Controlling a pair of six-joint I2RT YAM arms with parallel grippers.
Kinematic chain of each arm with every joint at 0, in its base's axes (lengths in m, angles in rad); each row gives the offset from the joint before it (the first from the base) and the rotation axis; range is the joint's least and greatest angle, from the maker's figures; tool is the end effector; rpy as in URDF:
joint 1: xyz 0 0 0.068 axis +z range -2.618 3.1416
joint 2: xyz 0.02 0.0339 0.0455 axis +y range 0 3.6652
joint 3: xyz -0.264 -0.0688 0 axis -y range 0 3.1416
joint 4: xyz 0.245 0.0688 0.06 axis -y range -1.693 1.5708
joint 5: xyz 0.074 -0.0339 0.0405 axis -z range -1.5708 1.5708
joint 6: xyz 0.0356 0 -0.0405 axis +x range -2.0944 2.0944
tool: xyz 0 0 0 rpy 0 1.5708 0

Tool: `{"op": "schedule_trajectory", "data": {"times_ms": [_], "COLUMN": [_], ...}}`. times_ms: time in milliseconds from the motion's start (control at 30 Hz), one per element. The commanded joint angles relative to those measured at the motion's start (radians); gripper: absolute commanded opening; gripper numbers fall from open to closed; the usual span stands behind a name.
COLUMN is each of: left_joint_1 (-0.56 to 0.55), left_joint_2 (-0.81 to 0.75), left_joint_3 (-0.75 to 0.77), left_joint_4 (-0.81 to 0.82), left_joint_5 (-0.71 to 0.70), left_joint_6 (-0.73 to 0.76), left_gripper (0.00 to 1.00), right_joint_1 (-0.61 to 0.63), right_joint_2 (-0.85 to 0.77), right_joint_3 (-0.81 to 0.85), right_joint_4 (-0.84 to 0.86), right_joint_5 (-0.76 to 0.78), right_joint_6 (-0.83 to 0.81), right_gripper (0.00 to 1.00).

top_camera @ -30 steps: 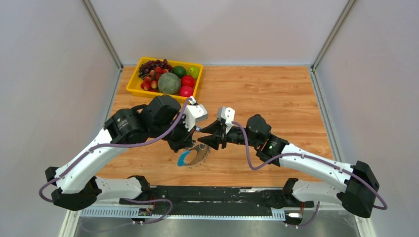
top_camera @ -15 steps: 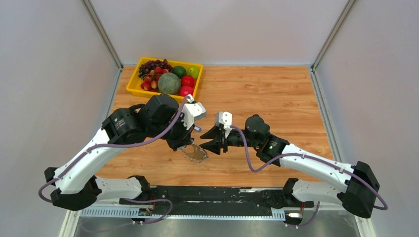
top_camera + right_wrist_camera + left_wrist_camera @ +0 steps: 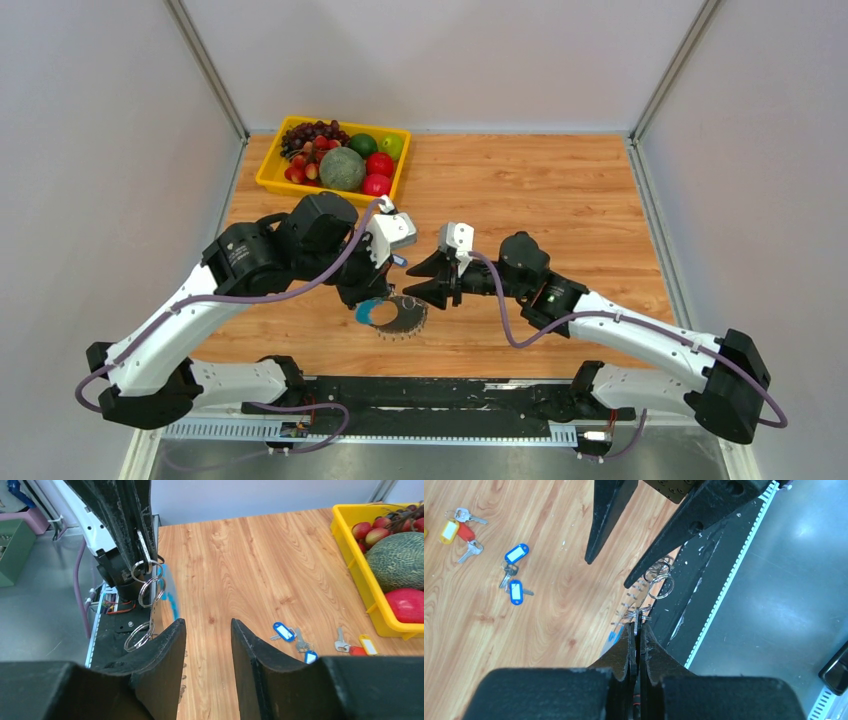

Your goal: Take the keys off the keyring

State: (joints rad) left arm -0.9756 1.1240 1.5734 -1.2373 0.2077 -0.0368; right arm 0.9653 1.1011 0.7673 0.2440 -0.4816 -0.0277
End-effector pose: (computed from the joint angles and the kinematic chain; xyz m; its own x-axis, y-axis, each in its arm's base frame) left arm 0.0933 -0.1509 0.4349 -0.4300 0.5708 -0.6995 0.8766 0.4495 -0.1720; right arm 0.1326 0.2205 0.3159 -0.0236 -0.0772 -0.9967 -0.9923 0.1230 0.0139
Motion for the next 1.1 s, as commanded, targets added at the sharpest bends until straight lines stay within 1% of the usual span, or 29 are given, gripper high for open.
{"op": "schedule_trajectory", "data": {"times_ms": [0, 333, 567, 733, 1067], "left_joint_1": [-0.002, -0.002, -0.002, -0.002, -0.002], "left_joint_2": [-0.019, -0.027, -0.028, -0.027, -0.023], "left_joint_3": [-0.003, -0.024, -0.015, -0.01, -0.001], "left_joint_4": [0.053, 0.061, 0.059, 0.058, 0.059], "left_joint_5": [0.03, 0.045, 0.049, 0.05, 0.066], "left_joint_6": [0.021, 0.026, 0.025, 0.028, 0.027], "left_gripper": [0.0, 0.0, 0.0, 0.0, 0.0], "right_joint_1": [-0.005, -0.004, -0.004, -0.004, -0.003], "right_joint_2": [-0.05, -0.084, -0.08, -0.074, -0.023], "right_joint_3": [0.029, 0.024, 0.021, 0.019, 0.033], "right_joint_4": [0.041, 0.041, 0.044, 0.061, 0.095], "right_joint_5": [0.062, 0.009, -0.15, -0.206, -0.197], "right_joint_6": [0.014, 0.006, -0.032, -0.037, -0.009], "right_gripper": [0.43, 0.43, 0.42, 0.41, 0.37]}}
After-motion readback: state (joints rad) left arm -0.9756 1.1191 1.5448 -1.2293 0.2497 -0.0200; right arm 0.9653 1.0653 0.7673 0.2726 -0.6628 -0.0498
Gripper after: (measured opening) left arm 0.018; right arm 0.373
